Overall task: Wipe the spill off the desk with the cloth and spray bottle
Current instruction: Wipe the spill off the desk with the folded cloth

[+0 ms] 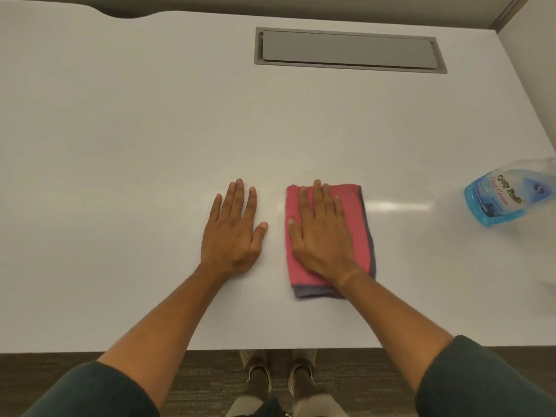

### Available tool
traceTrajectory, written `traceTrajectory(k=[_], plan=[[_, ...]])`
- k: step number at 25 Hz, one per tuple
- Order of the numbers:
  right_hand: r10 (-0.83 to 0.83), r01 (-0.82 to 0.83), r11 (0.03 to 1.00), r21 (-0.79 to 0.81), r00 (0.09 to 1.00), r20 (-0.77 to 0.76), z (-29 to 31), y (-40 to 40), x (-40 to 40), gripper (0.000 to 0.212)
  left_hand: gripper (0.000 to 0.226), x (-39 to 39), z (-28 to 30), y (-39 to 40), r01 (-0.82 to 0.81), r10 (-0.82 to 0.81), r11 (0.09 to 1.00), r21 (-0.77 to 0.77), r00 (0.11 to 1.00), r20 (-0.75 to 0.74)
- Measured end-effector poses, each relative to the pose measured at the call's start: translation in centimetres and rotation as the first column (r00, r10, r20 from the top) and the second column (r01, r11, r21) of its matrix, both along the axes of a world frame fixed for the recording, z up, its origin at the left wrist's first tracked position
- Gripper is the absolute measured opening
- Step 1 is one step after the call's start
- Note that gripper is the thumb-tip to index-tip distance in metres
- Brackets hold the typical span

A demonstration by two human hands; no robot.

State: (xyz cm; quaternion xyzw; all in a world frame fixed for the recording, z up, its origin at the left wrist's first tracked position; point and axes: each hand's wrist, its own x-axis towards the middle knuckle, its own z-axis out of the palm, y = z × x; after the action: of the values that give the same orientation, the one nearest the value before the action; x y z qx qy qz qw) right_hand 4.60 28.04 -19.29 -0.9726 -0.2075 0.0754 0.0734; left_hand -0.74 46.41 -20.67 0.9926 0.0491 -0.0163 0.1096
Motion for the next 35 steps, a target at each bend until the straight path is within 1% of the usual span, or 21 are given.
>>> traceTrajectory(k=[3,5,6,8,10,12,13,14,17,19,21,23,24,25,26,28,30,31,32,33,35], plan=[[0.184,-0.184,0.982,0.047,0.983,0.000,-0.4,-1.5,-6.9,0.069,0.071,-0.2,0.1,0.1,0.004,-0.004,1.000,0.002,1.000,-0.018],[0.226,-0.225,0.973,0.048,0.974,-0.014,-0.7,-4.3,-9.2,0.071,0.071,-0.2,0.1,0.1,0.007,-0.007,1.000,-0.001,1.000,-0.017],[0.200,-0.199,0.979,0.032,0.980,-0.021,-0.6,-5.8,-9.3,0.072,0.071,-0.3,0.1,0.1,0.003,-0.003,1.000,0.000,1.000,-0.015],[0.059,-0.059,0.998,-0.014,0.998,-0.019,-0.4,-7.3,-7.8,0.072,0.071,-0.2,0.1,0.0,-0.004,0.004,1.000,0.007,1.000,-0.011],[-0.120,0.120,0.993,-0.022,0.993,-0.017,-0.1,-6.0,-4.9,0.071,0.071,-0.2,0.1,-0.1,-0.008,0.008,1.000,0.013,1.000,-0.012],[-0.233,0.233,0.972,-0.004,0.972,-0.013,0.2,-3.3,-1.9,0.071,0.071,-0.1,0.1,0.0,-0.007,0.008,1.000,0.015,1.000,-0.018],[-0.223,0.223,0.975,-0.002,0.975,-0.014,0.3,-2.3,-1.1,0.071,0.072,-0.1,0.1,0.0,-0.004,0.005,1.000,0.015,1.000,-0.020],[-0.166,0.166,0.986,-0.001,0.986,-0.012,0.2,-1.9,-1.0,0.070,0.072,-0.1,0.1,0.0,0.000,0.000,1.000,0.014,1.000,-0.022],[0.071,-0.071,0.997,0.010,0.997,-0.012,-0.3,-3.9,-5.5,0.071,0.072,-0.3,0.2,0.1,0.008,-0.008,1.000,0.011,1.000,-0.023],[0.101,-0.101,0.995,0.018,0.995,-0.024,-0.5,-7.3,-8.5,0.073,0.072,-0.4,0.1,0.3,0.007,-0.007,1.000,0.011,1.000,-0.016],[-0.066,0.066,0.998,-0.022,0.998,-0.023,-0.6,-10.3,-8.2,0.075,0.073,-0.5,-0.1,0.4,0.005,-0.005,1.000,-0.002,1.000,-0.007],[-0.322,0.320,0.946,-0.059,0.947,-0.020,-0.3,-10.7,-5.7,0.075,0.072,-0.3,-0.2,0.2,0.005,-0.005,1.000,0.010,1.000,-0.002],[-0.403,0.402,0.915,-0.045,0.915,-0.008,0.0,-10.0,-3.9,0.074,0.073,-0.3,-0.2,0.1,0.001,-0.001,1.000,0.020,1.000,-0.005],[-0.435,0.434,0.900,-0.037,0.900,-0.009,0.3,-9.0,-2.3,0.074,0.073,-0.2,-0.2,0.0,-0.001,0.002,1.000,0.023,1.000,-0.006],[-0.413,0.412,0.910,-0.035,0.911,-0.003,0.4,-8.0,-1.1,0.074,0.073,-0.2,-0.2,0.0,-0.002,0.002,1.000,0.021,1.000,-0.006],[-0.254,0.254,0.967,-0.002,0.967,0.009,0.4,-6.9,-1.4,0.073,0.075,-0.2,0.0,0.0,0.010,-0.009,1.000,0.014,1.000,-0.019],[-0.098,0.098,0.995,0.016,0.995,0.006,0.0,-8.4,-4.6,0.074,0.076,-0.1,0.2,0.0,0.019,-0.019,1.000,0.003,1.000,-0.025],[-0.065,0.065,0.998,0.012,0.998,0.006,-0.2,-10.0,-6.6,0.074,0.076,-0.2,0.2,0.0,0.015,-0.015,1.000,0.001,1.000,-0.025],[-0.074,0.074,0.997,0.006,0.997,0.010,-0.4,-11.7,-7.9,0.075,0.077,-0.3,0.2,0.2,0.009,-0.009,1.000,0.001,1.000,-0.027],[-0.137,0.137,0.991,-0.003,0.990,0.020,-0.6,-13.6,-8.1,0.075,0.077,-0.2,0.2,0.1,0.010,-0.010,1.000,0.002,1.000,-0.025],[-0.351,0.351,0.934,-0.062,0.936,0.010,-0.6,-15.6,-6.1,0.076,0.077,-0.1,0.1,0.0,0.014,-0.014,1.000,0.011,1.000,-0.026]])
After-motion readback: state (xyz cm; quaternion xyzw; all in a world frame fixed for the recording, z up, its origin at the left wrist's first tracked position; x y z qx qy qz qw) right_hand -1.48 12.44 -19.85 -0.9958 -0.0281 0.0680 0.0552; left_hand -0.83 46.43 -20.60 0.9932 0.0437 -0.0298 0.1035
